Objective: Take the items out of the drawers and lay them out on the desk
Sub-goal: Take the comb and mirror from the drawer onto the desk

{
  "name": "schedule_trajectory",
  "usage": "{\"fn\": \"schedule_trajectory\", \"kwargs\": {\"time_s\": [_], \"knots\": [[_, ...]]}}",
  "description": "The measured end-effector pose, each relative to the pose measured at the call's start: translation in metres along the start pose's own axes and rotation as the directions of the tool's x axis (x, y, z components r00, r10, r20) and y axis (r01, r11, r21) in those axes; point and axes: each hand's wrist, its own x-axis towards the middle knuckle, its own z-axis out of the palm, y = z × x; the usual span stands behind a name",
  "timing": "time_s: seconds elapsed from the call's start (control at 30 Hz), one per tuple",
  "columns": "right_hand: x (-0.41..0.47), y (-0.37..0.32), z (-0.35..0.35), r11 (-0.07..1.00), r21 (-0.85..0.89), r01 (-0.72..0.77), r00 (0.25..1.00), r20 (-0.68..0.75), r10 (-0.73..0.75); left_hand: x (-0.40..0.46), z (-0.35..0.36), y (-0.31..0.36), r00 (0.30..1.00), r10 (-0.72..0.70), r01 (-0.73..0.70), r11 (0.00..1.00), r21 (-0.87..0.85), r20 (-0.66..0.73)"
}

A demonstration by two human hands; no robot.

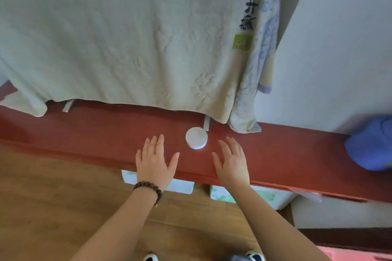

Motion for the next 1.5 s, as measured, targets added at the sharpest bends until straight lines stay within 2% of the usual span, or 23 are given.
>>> {"fn": "schedule_trajectory", "kwargs": {"time_s": [0.2,0.37,0.43,0.53,0.6,0.67,0.7,0.73,0.77,0.8,0.83,0.9,0.93,0.97,1.03,1.13,1.2,1.37,1.5], "knots": [[-0.032,-0.062,0.048,0.989,-0.008,-0.144,0.988,-0.058,0.144,0.005,-0.022,-0.086,0.993,0.085,-0.086,0.996,0.02,0.078],[-0.055,-0.09,0.058,0.968,-0.008,-0.251,0.965,-0.081,0.249,-0.002,-0.022,-0.119,0.973,0.157,-0.16,0.987,0.003,0.17],[-0.063,-0.091,0.061,0.967,-0.01,-0.253,0.965,-0.08,0.252,-0.004,-0.017,-0.125,0.968,0.193,-0.187,0.981,-0.048,0.163],[-0.074,-0.088,0.067,0.966,-0.007,-0.258,0.964,-0.072,0.256,-0.007,-0.004,-0.132,0.954,0.264,-0.228,0.946,-0.231,0.142],[-0.078,-0.085,0.073,0.948,0.016,-0.317,0.948,-0.038,0.317,-0.01,0.006,-0.134,0.95,0.222,-0.136,0.926,-0.352,0.217],[-0.079,-0.083,0.081,0.89,0.11,-0.443,0.897,0.036,0.441,-0.011,0.02,-0.135,0.929,0.102,0.082,0.881,-0.467,0.355],[-0.078,-0.079,0.087,0.836,0.175,-0.52,0.854,0.087,0.513,-0.01,0.027,-0.134,0.888,0.031,0.235,0.827,-0.51,0.459],[-0.076,-0.075,0.093,0.758,0.239,-0.606,0.795,0.146,0.589,-0.006,0.033,-0.132,0.818,-0.032,0.413,0.728,-0.547,0.574],[-0.072,-0.07,0.101,0.644,0.31,-0.699,0.711,0.215,0.669,-0.001,0.042,-0.13,0.724,-0.084,0.599,0.568,-0.564,0.685],[-0.067,-0.065,0.109,0.474,0.407,-0.781,0.602,0.292,0.743,0.003,0.052,-0.13,0.625,-0.109,0.748,0.367,-0.553,0.773],[-0.062,-0.058,0.118,0.253,0.519,-0.816,0.487,0.382,0.786,0.008,0.062,-0.131,0.548,-0.111,0.832,0.173,-0.526,0.829],[-0.055,-0.042,0.137,-0.181,0.667,-0.723,0.325,0.559,0.763,0.012,0.084,-0.133,0.459,-0.096,0.877,-0.111,-0.468,0.883],[-0.053,-0.034,0.145,-0.333,0.689,-0.644,0.29,0.623,0.727,0.012,0.094,-0.134,0.443,-0.088,0.866,-0.215,-0.452,0.892],[-0.052,-0.028,0.151,-0.444,0.694,-0.567,0.282,0.67,0.687,0.011,0.103,-0.134,0.442,-0.082,0.844,-0.298,-0.445,0.893],[-0.052,-0.013,0.163,-0.596,0.675,-0.435,0.303,0.733,0.609,0.009,0.121,-0.135,0.448,-0.075,0.784,-0.446,-0.432,0.891],[-0.05,0.005,0.172,-0.694,0.651,-0.309,0.383,0.753,0.535,0.014,0.135,-0.139,0.491,-0.076,0.64,-0.645,-0.418,0.868],[-0.049,0.011,0.175,-0.711,0.64,-0.292,0.441,0.75,0.493,0.02,0.137,-0.137,0.519,-0.093,0.565,-0.709,-0.423,0.85],[-0.051,0.008,0.177,-0.736,0.631,-0.244,0.505,0.731,0.46,0.023,0.134,-0.128,0.527,-0.128,0.536,-0.716,-0.446,0.84],[-0.059,0.008,0.176,-0.743,0.632,-0.22,0.464,0.738,0.491,0.012,0.135,-0.133,0.512,-0.13,0.547,-0.713,-0.439,0.849]]}}
